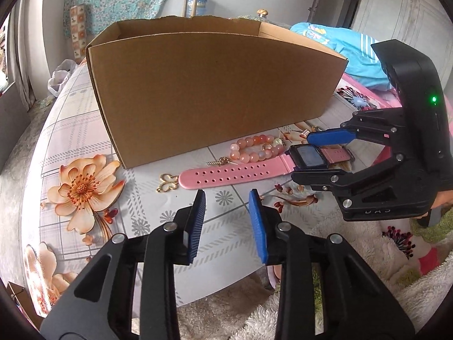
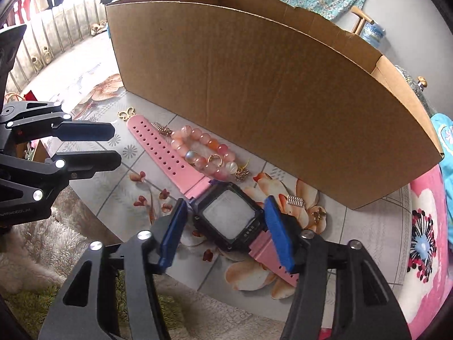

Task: Organize jewelry
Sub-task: 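Grasp the black watch face with the right tool while the left tool approaches the strap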

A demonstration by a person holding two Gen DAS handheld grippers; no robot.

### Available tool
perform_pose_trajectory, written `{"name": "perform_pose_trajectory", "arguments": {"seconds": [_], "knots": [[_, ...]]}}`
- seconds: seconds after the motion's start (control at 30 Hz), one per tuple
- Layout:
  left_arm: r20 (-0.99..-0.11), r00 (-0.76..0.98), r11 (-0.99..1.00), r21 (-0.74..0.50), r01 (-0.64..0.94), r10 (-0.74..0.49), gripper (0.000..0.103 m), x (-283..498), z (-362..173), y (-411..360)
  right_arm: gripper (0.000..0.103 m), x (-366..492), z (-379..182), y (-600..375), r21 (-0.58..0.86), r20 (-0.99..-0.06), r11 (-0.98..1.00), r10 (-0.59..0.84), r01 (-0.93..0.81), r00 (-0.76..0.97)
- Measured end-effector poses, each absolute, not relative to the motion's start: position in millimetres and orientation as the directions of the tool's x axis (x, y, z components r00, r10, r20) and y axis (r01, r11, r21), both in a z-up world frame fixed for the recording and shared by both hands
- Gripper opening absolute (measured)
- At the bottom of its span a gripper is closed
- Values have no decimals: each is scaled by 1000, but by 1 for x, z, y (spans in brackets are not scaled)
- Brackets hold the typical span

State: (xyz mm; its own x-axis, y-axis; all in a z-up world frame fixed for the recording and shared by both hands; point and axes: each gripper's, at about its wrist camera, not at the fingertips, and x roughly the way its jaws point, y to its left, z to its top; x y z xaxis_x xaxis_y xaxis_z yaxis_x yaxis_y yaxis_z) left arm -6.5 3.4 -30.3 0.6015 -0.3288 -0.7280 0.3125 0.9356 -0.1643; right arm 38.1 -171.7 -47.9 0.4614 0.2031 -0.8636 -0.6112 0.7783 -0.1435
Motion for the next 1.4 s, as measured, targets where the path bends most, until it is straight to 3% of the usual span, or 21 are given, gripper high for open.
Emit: {"name": "perform_pose_trajectory", "arguments": {"seconds": [0.13, 0.3, 0.77, 1.03, 1.27, 1.4], "knots": [[-727, 609, 938, -145, 316, -317, 30, -6, -29, -1, 53, 42, -46, -174, -120, -868, 767, 227, -630, 442], [-734, 613, 942, -109, 317, -291, 30, -6, -29, -9, 53, 59, -40, -197, 58, -869, 779, 347, -624, 352], [-777, 603, 969, -35, 245, -180, 32, 6, -37, -16, 53, 80, -39, -243, 280, -827, 763, 500, -583, 257], [-765, 636, 972, 60, 229, -102, 32, 12, -40, -31, 53, 96, -41, -267, 303, -816, 750, 523, -589, 246], [-757, 644, 985, 6, 173, -109, 30, 20, -39, -29, 50, 86, -46, -257, 176, -848, 737, 450, -653, 280], [-745, 631, 975, -127, 184, -216, 29, 22, -36, -20, 50, 84, -43, -258, 108, -859, 726, 413, -679, 304]]}}
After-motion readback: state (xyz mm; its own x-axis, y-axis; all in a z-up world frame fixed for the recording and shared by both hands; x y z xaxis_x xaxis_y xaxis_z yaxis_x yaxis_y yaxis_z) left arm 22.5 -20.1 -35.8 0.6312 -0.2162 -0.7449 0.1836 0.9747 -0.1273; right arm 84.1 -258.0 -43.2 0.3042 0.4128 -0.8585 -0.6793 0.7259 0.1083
